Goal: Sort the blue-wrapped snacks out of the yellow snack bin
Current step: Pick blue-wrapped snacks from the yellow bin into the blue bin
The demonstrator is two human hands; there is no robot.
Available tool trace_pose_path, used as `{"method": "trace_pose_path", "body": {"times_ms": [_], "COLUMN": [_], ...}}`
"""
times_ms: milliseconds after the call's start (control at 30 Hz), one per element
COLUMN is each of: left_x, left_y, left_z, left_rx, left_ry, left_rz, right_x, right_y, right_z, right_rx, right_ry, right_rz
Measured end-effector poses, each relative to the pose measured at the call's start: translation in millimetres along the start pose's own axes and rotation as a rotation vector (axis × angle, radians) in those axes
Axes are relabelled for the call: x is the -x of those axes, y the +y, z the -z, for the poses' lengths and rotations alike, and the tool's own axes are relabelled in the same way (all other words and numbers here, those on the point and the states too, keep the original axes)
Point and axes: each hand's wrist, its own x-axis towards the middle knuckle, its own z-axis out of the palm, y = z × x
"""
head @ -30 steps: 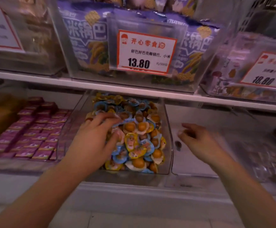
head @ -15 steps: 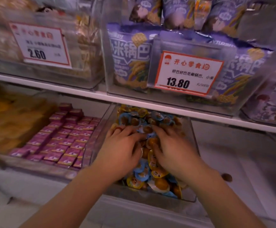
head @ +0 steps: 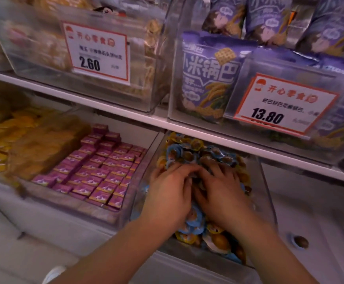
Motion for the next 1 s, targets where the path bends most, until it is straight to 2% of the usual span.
{"method": "trace_pose_path", "body": {"times_ms": [200,467,600,667,800,867,933,1000], "left_x": [-5,1,3,8,18,22,23,20], "left_y": [-13,-6,7,16,37,46,51,48], "left_z": [14,16,13,6,-11,-18,-21,-19], "left_rx": [0.153,0.164,0.21,0.283,0.293,0.156,0.009,-0.023], "left_ry": [-0.014,0.036,0.107,0.101,0.01,-0.051,-0.133,-0.196], "left_rz": [0.093,0.038,-0.015,-0.02,-0.078,-0.148,-0.231,-0.285], "right_x": [5,9,25,35,52,59,65,69], "right_y": [6,3,-8,-13,-21,-21,-15,1], "right_z": [6,32,37,38,47,54,55,59], "right_rx": [-0.262,-1.008,-1.634,-1.835,-2.135,-2.134,-1.953,-1.775], "right_ry": [0.294,0.45,0.348,0.276,-0.037,-0.075,0.027,0.171], "right_rz": [-0.006,-0.337,-0.56,-0.679,-0.642,-0.605,-0.599,-0.557]}}
